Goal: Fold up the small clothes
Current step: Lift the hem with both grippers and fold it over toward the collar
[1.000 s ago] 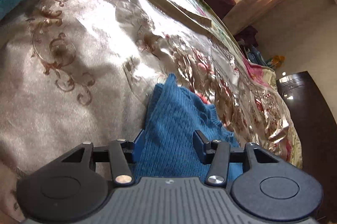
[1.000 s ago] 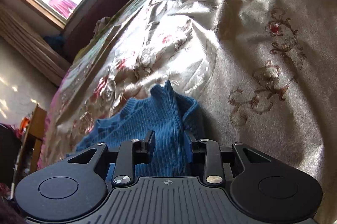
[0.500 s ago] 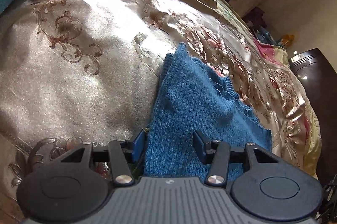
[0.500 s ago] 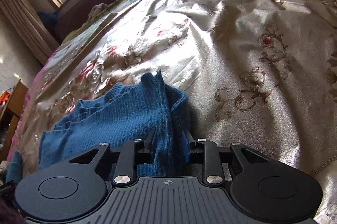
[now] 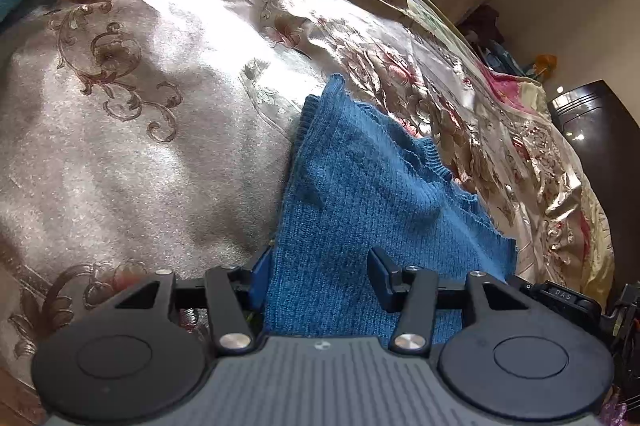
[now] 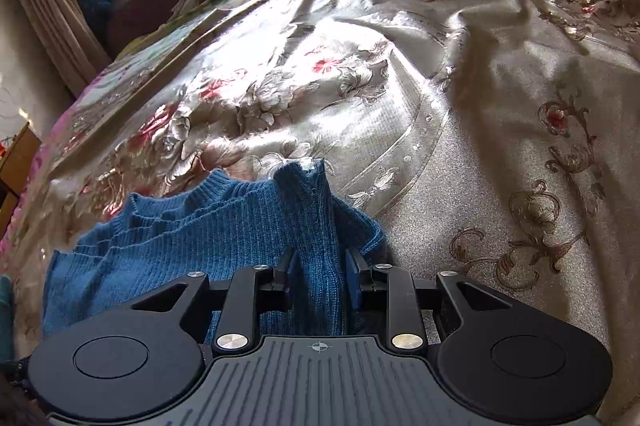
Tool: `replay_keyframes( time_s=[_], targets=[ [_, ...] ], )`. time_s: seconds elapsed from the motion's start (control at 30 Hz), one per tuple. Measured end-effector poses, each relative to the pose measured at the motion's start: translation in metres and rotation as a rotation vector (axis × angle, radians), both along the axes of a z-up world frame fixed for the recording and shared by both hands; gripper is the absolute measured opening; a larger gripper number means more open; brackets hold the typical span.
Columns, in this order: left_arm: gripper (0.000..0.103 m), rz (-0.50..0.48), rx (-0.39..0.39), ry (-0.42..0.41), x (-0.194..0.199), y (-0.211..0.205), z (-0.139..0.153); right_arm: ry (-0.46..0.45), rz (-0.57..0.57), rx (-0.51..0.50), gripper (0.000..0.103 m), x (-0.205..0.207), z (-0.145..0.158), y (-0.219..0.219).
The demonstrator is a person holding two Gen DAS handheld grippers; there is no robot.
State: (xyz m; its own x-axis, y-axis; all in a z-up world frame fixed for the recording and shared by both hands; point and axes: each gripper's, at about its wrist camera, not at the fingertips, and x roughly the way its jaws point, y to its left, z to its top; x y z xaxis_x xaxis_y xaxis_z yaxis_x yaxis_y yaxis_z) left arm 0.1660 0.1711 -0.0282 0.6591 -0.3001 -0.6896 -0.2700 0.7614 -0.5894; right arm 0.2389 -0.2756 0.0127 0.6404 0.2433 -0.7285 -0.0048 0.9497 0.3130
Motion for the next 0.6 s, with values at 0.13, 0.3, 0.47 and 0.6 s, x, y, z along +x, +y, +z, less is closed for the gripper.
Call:
replay_keyframes(
  time_s=[0.13, 0.3, 0.47, 0.6],
  targets=[
    [0.054, -0.002, 0.0, 0.0, 0.0, 0.0, 0.001, 0.006, -0.001, 0.04, 0.027, 0.0, 0.004, -0.005],
    [0.054, -0.008, 0.006, -0.002, 0.001, -0.002, 0.003, 0.011, -0.007, 0.104, 0.016, -0.003, 0.005, -0.015],
    [0.054, -0.013, 0.013, -0.003, 0.001, -0.003, 0.005, 0.008, -0.037, 0.199, 0.009, -0.004, 0.007, -0.025],
    [0.054, -0.015, 0.009, -0.023, 0.0, -0.004, 0.01, -0.044, -0.053, 0.258, 0.006, -0.013, 0.02, -0.034]
  ],
)
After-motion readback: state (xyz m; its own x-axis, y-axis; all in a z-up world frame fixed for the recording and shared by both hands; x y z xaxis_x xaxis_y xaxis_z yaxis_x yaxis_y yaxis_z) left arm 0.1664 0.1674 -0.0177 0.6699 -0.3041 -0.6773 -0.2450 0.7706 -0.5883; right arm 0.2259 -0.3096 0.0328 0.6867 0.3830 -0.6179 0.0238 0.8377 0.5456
